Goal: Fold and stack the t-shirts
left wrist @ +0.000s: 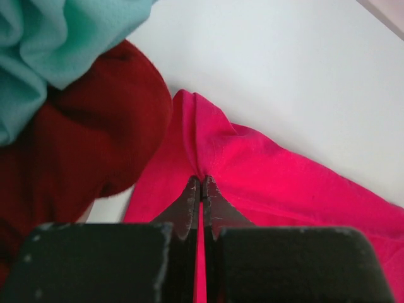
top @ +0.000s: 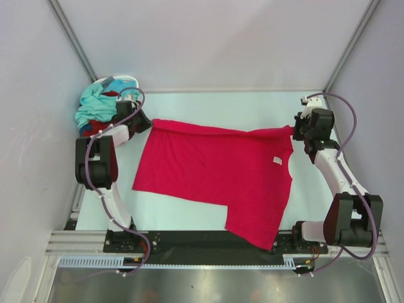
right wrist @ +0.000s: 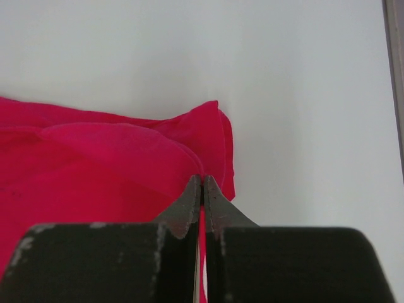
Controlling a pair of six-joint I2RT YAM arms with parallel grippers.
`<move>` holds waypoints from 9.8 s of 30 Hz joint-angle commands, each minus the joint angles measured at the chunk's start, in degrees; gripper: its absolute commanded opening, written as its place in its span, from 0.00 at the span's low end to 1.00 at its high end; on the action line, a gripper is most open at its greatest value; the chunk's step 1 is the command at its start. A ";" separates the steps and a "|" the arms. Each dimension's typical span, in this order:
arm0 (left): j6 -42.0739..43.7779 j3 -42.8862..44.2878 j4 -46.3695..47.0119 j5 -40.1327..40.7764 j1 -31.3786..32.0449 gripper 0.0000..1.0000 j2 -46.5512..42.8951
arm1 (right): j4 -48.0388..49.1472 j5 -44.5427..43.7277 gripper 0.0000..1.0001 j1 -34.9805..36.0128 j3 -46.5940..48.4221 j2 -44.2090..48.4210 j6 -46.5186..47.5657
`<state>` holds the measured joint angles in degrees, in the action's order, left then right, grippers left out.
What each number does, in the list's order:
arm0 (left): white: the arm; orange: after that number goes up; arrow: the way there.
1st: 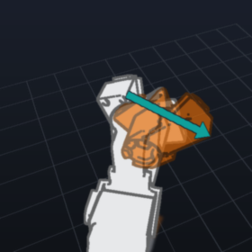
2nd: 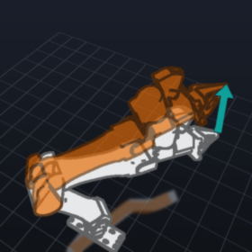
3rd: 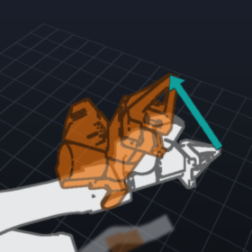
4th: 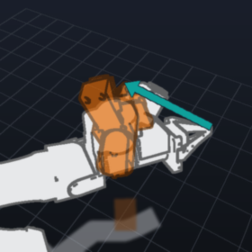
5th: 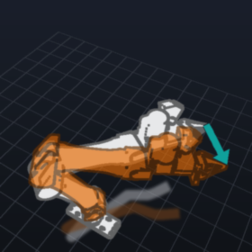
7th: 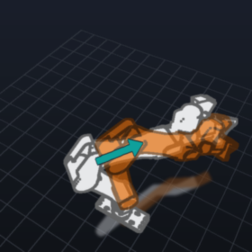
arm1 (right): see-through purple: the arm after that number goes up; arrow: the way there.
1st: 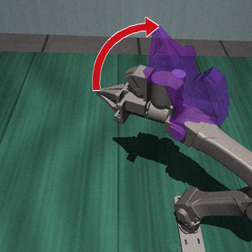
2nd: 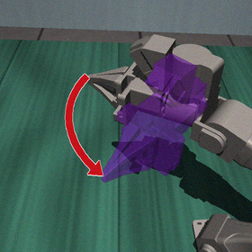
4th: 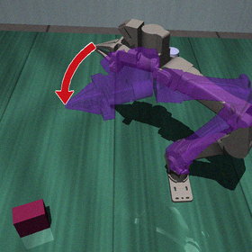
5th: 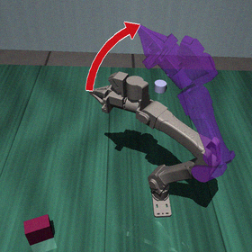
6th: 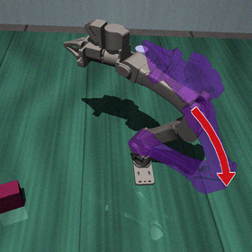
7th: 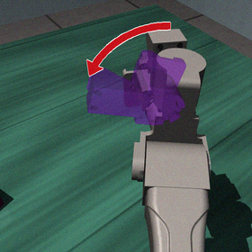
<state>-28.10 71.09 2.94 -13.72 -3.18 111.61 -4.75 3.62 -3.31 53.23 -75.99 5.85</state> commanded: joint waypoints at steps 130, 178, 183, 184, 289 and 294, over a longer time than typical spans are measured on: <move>8.32 -12.21 -11.72 7.65 2.56 0.94 -23.01 | -23.39 1.48 1.00 10.78 -2.86 15.79 -23.58; 6.12 -10.44 -12.78 9.50 16.54 1.00 -26.01 | -14.84 8.77 0.71 25.36 -2.52 -10.59 -30.28; 6.12 -10.88 -12.87 9.41 16.54 1.00 -26.45 | -16.60 7.90 0.51 24.76 -2.35 -6.47 -29.31; 6.12 -10.88 -12.70 9.41 16.54 1.00 -26.45 | -16.69 9.20 0.52 22.41 -1.82 -5.41 -29.40; -5.04 34.37 -32.12 7.30 11.79 0.94 22.68 | -20.20 -6.34 0.93 5.33 42.47 -53.82 -30.46; -6.44 39.82 -33.00 6.25 11.62 0.94 26.72 | -22.05 -5.46 0.93 4.37 48.10 -57.08 -30.37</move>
<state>-32.60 108.20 -30.20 -5.58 8.82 133.01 -27.90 -3.99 2.31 98.59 -127.13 -24.86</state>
